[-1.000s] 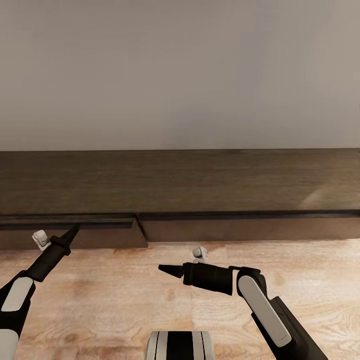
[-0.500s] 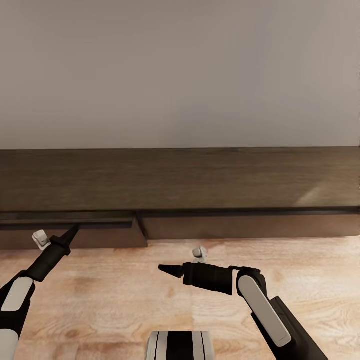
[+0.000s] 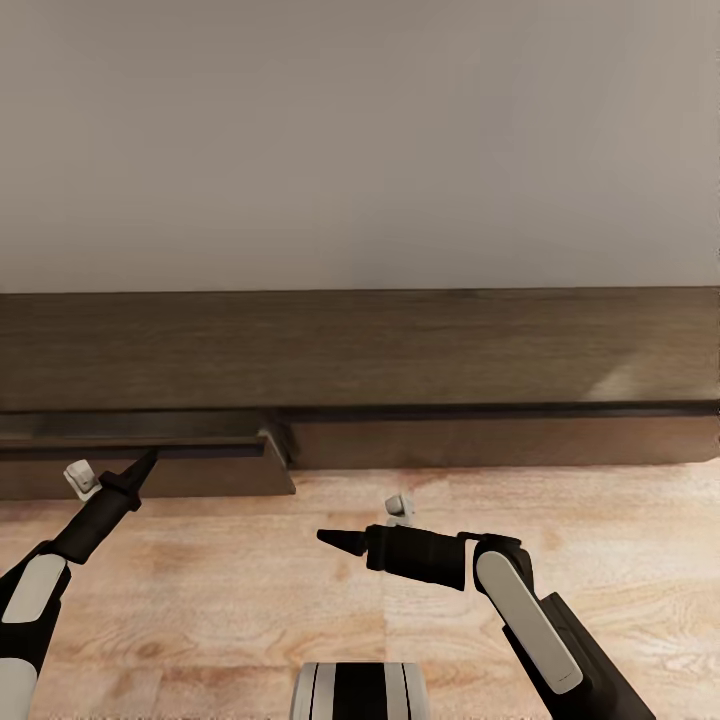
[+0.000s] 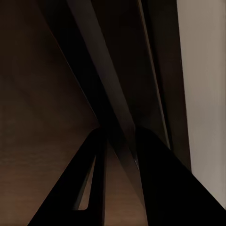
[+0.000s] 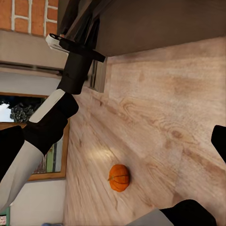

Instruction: Place each of the two pumpkins and all three candles from the living room inside a cabinet in the living room (use any cabinet), then make sure every cabinet is closed, and position the cauldron so it is next to a table in the living room.

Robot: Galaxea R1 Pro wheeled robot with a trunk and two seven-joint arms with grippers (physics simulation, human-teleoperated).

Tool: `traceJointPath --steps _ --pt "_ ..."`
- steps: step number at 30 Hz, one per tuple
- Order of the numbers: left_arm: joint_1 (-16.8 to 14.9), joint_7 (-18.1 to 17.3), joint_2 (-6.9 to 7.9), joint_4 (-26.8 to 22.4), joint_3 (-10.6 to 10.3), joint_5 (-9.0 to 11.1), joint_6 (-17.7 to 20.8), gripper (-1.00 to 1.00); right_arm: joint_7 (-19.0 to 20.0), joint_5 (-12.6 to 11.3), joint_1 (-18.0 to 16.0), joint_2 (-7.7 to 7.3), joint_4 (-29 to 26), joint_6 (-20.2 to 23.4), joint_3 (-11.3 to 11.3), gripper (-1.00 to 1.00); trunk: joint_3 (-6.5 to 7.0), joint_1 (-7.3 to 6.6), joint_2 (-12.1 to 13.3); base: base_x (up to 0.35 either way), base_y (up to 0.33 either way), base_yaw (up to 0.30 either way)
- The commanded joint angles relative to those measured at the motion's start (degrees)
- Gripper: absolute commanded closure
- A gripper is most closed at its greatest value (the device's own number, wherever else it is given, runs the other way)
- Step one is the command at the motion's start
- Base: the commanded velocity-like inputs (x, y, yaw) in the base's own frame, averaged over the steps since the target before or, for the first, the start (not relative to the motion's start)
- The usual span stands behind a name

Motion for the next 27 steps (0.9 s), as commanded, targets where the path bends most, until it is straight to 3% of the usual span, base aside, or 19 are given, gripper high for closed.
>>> traceJointPath --steps 1,27 --pt "0.0 0.08 0.05 0.15 0.25 -0.43 -0.54 1.0 0.34 0.32 -0.04 -0.03 0.0 0.11 0.02 -1.0 -0.04 -0.01 -0.01 -0.134 0.0 0.0" --pt "0.03 0.08 0.05 0.15 0.25 -0.43 -0.54 1.0 0.34 0.32 -0.04 -0.03 0.0 0.1 0.02 -1.0 -0.04 -0.01 -0.01 -0.173 0.0 0.0"
